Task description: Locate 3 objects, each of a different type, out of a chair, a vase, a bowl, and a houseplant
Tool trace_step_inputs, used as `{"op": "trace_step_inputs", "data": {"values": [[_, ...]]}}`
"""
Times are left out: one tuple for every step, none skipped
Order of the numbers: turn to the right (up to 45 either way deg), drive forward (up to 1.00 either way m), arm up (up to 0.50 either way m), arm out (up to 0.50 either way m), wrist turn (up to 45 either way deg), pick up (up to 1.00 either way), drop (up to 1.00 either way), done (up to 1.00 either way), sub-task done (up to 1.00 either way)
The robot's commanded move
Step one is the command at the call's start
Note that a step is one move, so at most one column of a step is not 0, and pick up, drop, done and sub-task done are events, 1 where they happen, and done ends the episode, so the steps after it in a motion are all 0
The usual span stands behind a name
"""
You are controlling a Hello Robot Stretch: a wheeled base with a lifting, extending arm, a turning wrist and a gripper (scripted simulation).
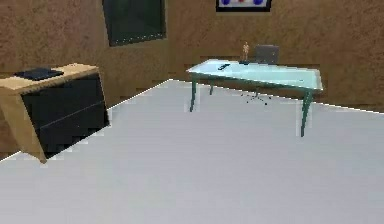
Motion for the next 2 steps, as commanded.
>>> {"op": "trace_step_inputs", "data": {"values": [[0.0,0.05,0.0,0.0,0.0,0.0,0.0,0.0,0.0],[45.0,0.0,0.0,0.0,0.0,0.0,0.0,0.0,0.0]]}}
